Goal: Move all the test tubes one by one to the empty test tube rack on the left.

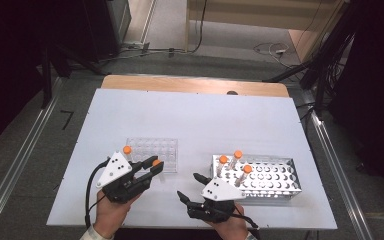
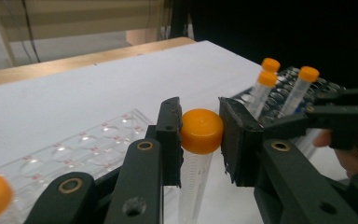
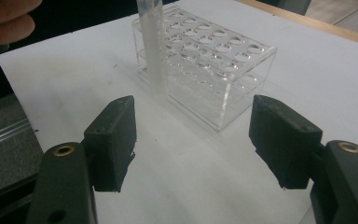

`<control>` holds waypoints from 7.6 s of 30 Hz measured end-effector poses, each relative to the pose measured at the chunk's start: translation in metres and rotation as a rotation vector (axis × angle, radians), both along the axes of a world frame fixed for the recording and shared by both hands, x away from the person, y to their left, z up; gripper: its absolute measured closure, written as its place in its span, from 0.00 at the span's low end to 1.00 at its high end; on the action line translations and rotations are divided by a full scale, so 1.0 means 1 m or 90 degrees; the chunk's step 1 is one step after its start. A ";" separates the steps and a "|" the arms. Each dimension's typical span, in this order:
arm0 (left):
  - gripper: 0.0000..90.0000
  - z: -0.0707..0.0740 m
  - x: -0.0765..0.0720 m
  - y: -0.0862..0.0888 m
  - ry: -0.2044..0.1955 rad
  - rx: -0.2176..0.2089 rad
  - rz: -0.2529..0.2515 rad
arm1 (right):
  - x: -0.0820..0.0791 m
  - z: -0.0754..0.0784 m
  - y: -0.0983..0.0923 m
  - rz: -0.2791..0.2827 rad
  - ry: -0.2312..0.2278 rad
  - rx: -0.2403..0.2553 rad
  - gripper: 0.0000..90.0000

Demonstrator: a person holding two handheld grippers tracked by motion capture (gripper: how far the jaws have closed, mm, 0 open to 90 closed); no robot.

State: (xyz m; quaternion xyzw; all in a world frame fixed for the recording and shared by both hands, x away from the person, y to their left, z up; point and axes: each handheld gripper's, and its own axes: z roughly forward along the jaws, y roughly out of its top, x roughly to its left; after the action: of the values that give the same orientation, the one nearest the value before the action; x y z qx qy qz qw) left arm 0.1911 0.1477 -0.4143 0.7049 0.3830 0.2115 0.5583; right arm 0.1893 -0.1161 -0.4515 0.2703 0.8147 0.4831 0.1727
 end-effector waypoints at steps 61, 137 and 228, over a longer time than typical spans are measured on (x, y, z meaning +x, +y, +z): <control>0.51 -0.015 0.030 0.037 -0.022 0.074 0.151 | 0.000 0.003 -0.007 -0.015 -0.003 0.013 0.31; 0.12 -0.025 0.004 0.029 -0.010 0.047 0.150 | -0.018 0.010 -0.115 -0.169 -0.037 0.040 0.31; 0.13 -0.031 0.003 0.021 -0.005 0.061 0.158 | -0.003 0.038 -0.099 -0.172 -0.115 0.082 0.80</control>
State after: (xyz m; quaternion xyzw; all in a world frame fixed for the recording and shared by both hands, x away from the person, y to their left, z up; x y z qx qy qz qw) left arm 0.1943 0.1689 -0.4448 0.6768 0.4546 0.3000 0.4953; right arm 0.1867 -0.2153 -0.4139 0.3433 0.7197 0.5288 0.2908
